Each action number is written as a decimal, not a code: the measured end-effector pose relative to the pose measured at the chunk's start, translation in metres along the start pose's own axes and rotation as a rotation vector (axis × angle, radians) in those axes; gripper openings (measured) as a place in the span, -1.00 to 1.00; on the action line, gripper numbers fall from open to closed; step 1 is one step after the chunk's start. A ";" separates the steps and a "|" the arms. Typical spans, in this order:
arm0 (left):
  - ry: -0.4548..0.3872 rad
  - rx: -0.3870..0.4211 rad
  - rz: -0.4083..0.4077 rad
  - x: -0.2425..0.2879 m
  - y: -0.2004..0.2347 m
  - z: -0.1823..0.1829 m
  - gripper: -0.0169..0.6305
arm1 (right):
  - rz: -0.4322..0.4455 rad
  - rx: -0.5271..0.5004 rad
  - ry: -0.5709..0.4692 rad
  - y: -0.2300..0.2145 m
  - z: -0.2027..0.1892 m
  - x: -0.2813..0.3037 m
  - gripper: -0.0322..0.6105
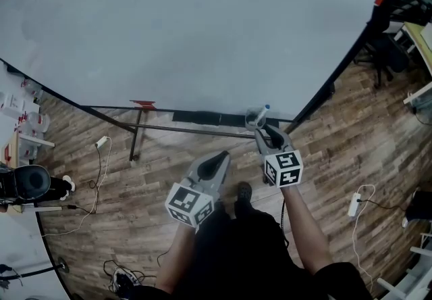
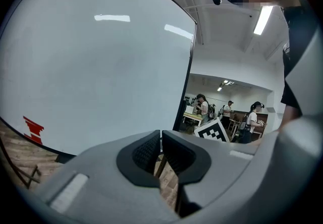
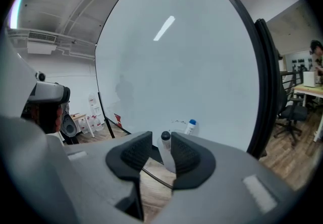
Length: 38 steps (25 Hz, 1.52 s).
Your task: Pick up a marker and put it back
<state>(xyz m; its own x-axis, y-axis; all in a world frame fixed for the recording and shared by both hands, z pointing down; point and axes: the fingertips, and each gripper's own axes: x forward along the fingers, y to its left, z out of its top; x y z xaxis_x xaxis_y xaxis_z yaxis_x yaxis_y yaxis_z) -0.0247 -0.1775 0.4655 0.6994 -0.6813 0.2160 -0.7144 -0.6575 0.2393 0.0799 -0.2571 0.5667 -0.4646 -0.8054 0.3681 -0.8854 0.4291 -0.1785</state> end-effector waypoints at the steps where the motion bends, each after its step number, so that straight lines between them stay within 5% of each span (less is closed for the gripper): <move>1: 0.000 -0.001 -0.004 -0.003 0.000 0.000 -0.91 | -0.009 0.008 -0.004 0.000 0.001 -0.003 -0.52; 19: -0.027 -0.052 -0.139 -0.109 -0.012 -0.017 -0.91 | -0.060 0.011 -0.130 0.129 0.021 -0.109 -0.53; 38: -0.007 -0.031 -0.259 -0.195 -0.051 -0.052 -0.91 | -0.102 0.014 -0.196 0.244 -0.019 -0.203 -0.85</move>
<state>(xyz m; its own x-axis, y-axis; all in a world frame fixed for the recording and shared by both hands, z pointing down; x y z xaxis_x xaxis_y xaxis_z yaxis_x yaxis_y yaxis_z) -0.1237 0.0056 0.4604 0.8586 -0.4941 0.1368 -0.5106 -0.8003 0.3143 -0.0417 0.0194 0.4655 -0.3651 -0.9091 0.2008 -0.9275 0.3367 -0.1622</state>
